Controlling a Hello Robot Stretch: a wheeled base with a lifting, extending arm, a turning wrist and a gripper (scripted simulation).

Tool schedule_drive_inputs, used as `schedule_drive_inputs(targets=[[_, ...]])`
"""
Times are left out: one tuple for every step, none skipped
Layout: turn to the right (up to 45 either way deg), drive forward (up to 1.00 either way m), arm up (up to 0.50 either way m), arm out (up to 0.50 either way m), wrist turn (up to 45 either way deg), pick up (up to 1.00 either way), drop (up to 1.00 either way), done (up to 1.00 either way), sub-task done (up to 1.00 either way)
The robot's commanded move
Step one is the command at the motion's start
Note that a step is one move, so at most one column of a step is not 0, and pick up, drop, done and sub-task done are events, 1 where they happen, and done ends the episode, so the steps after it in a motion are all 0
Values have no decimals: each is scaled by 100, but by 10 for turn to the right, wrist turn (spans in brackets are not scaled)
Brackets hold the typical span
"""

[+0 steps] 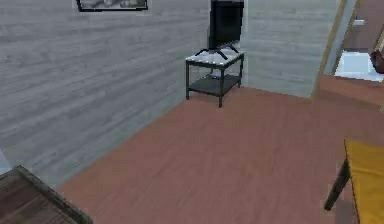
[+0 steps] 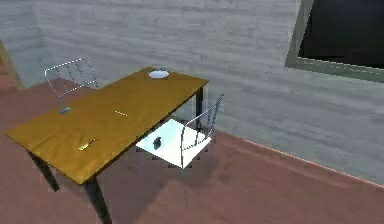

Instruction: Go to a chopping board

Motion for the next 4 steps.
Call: schedule_drive_inputs(targets=[[150,0,0,0,0,0,0,0,0],[0,60,0,0,0,0,0,0,0],[180,0,0,0,0,0,0,0,0],[0,100,0,0,0,0,0,0,0]])
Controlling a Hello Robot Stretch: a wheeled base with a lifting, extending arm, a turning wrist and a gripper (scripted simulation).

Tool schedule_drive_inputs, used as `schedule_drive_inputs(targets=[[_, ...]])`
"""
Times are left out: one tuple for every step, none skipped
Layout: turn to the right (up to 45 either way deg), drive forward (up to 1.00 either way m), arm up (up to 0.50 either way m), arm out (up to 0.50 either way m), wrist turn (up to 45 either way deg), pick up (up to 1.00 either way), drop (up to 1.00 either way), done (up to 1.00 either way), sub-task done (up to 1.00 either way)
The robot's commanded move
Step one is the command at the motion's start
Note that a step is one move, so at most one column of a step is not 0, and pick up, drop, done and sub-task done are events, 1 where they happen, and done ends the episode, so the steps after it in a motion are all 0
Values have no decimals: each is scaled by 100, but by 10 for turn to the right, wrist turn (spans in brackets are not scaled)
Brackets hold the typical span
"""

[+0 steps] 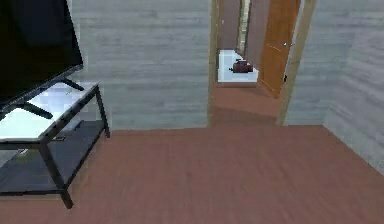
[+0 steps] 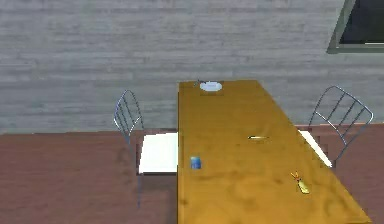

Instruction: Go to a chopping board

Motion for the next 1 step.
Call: schedule_drive_inputs(targets=[[150,0,0,0,0,0,0,0,0]])
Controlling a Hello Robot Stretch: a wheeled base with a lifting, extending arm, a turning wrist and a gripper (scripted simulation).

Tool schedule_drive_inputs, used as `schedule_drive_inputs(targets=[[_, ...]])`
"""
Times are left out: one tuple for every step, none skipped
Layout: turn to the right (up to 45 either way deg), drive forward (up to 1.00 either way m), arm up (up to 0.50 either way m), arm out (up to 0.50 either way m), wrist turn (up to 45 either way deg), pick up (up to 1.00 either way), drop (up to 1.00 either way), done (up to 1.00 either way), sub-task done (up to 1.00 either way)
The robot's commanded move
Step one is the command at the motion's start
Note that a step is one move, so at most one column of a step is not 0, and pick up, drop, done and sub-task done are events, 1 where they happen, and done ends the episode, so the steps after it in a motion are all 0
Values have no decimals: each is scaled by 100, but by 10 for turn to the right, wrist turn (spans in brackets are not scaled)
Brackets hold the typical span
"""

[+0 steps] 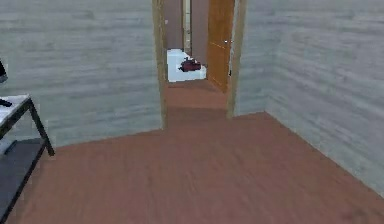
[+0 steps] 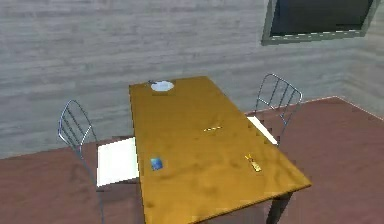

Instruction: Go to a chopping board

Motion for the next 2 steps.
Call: schedule_drive_inputs(targets=[[0,15,0,0,0,0,0,0,0],[30,0,0,0,0,0,0,0,0]])
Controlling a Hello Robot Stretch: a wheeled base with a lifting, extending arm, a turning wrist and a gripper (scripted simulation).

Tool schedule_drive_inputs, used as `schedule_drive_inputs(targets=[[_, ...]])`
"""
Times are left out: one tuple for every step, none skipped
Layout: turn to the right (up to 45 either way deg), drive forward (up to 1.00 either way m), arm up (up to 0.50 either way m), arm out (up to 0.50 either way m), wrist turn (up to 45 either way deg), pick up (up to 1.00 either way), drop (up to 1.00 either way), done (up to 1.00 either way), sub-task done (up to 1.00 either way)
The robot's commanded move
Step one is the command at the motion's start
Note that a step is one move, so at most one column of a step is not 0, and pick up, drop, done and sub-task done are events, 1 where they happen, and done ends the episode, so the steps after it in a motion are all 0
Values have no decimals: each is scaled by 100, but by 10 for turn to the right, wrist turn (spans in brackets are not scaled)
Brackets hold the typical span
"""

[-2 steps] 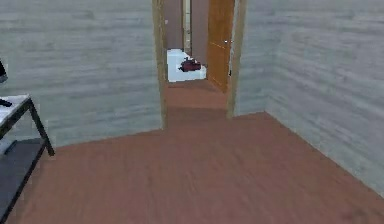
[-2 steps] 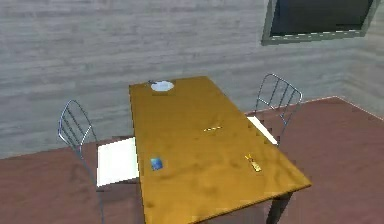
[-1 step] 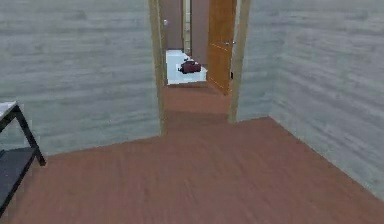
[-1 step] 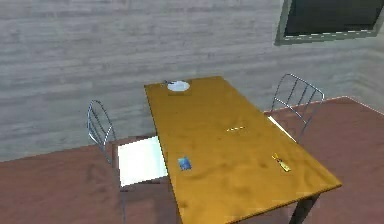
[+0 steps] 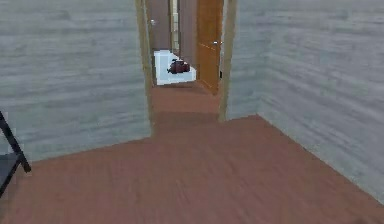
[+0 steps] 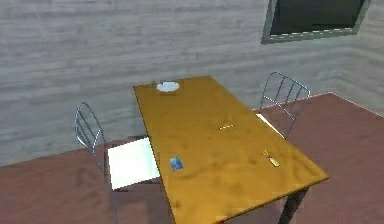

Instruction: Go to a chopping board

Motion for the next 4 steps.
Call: schedule_drive_inputs(targets=[[0,100,0,0,0,0,0,0,0],[0,100,0,0,0,0,0,0,0],[0,50,0,0,0,0,0,0,0],[270,0,0,0,0,0,0,0,0]])
